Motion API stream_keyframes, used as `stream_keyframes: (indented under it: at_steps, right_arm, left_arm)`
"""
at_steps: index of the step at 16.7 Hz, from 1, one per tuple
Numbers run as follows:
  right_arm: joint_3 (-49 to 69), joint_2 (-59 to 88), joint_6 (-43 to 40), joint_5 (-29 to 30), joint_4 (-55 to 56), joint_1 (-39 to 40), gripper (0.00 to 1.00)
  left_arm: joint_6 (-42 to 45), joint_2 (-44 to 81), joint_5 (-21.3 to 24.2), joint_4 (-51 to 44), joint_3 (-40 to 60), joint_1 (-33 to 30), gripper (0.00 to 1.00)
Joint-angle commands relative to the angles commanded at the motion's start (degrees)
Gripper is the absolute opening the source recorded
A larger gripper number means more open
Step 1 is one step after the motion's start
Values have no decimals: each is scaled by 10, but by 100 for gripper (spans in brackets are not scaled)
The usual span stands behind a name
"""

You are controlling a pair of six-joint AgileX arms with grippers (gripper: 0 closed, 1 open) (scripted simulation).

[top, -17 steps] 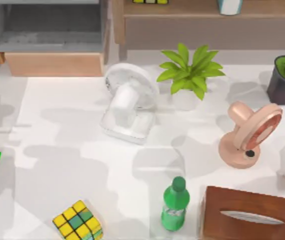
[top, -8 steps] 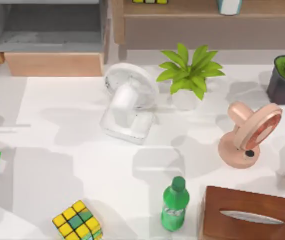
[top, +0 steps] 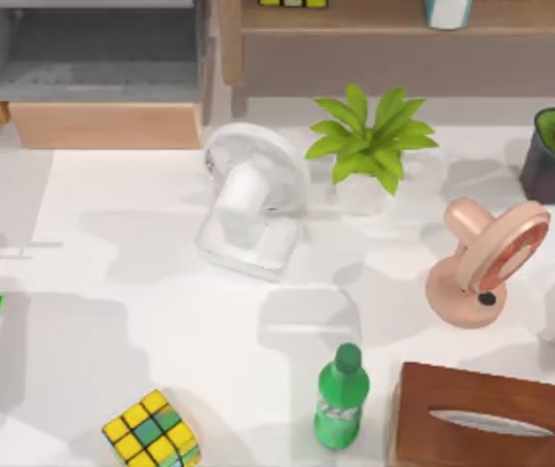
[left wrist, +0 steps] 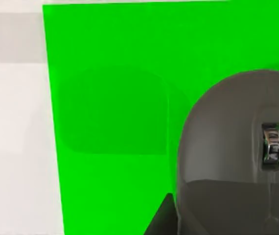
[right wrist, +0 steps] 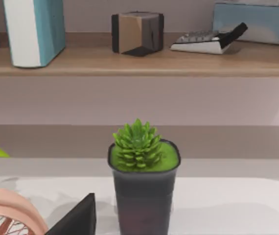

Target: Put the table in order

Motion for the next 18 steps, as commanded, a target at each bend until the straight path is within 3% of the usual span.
stream_keyframes:
  at_steps: [12, 18]
  right_arm:
    - [0, 0, 0, 0, 0, 0, 100]
    - [0, 0, 0, 0, 0, 0, 100]
  left_arm:
    - [0, 0, 0, 0, 0, 0, 98]
    - [0, 0, 0, 0, 0, 0, 100]
